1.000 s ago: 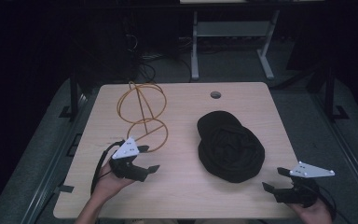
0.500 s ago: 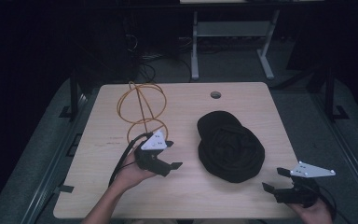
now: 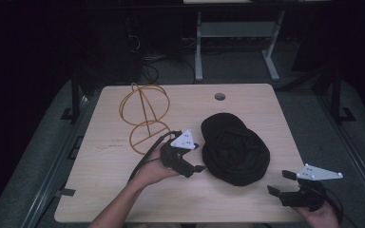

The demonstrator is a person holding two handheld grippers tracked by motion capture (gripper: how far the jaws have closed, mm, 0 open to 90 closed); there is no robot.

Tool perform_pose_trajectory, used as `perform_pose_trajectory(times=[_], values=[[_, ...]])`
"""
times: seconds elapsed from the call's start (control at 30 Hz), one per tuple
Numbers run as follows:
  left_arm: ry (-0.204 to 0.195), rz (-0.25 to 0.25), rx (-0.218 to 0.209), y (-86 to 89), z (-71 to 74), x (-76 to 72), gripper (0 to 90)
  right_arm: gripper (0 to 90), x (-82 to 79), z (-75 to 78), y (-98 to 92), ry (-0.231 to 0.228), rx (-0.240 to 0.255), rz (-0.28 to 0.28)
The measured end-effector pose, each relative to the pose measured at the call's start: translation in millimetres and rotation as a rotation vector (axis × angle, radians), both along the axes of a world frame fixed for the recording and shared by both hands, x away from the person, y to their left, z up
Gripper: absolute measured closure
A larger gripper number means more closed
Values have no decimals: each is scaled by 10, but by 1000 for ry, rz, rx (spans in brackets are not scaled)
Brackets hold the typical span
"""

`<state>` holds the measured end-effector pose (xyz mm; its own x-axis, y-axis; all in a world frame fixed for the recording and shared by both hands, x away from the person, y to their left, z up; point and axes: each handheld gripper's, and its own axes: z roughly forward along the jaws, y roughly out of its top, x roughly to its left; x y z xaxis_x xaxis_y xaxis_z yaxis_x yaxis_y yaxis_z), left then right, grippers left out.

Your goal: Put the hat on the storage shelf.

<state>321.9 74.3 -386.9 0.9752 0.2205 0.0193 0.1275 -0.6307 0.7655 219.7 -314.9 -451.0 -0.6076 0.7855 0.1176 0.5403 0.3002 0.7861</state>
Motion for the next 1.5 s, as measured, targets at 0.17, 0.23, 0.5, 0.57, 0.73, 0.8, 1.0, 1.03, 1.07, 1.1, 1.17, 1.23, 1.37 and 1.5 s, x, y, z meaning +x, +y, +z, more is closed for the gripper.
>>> perform_pose_trajectory(times=[0.17, 0.23, 0.5, 0.57, 0.73, 0.8, 1.0, 1.03, 1.07, 1.1, 1.17, 1.23, 1.37, 1.5], values=[[12, -42, 20, -164, -35, 36, 220, 147, -1, 5, 5, 5, 5, -1], [21, -55, 29, -226, -55, 48, 220, 147, 0, 6, 6, 6, 6, 1], [33, -101, 55, -418, -112, 66, 221, 147, 5, 10, 14, 7, 9, 9], [36, -117, 64, -465, -121, 72, 221, 147, 5, 13, 18, 7, 7, 10], [48, -141, 106, -611, -157, 75, 222, 147, 10, 11, 23, 12, 11, 13], [39, -147, 130, -665, -182, 60, 226, 148, 9, 15, 23, 12, 11, 13], [39, -178, 194, -796, -278, 54, 254, 148, 13, 5, 17, 12, 14, 19], [45, -184, 201, -812, -295, 55, 265, 148, 13, 4, 20, 16, 15, 19], [46, -192, 209, -827, -312, 57, 277, 148, 13, 4, 21, 14, 12, 22], [45, -193, 213, -835, -319, 62, 288, 148, 12, 6, 27, 17, 12, 21], [58, -198, 221, -854, -338, 86, 311, 148, 14, 7, 33, 18, 11, 23], [60, -206, 237, -876, -361, 111, 338, 148, 19, 2, 39, 16, 11, 27], [68, -214, 273, -941, -417, 110, 363, 148, 26, -3, 61, 27, 6, 32], [51, -233, 308, -985, -456, 76, 376, 148, 19, -1, 63, 23, 3, 35]])
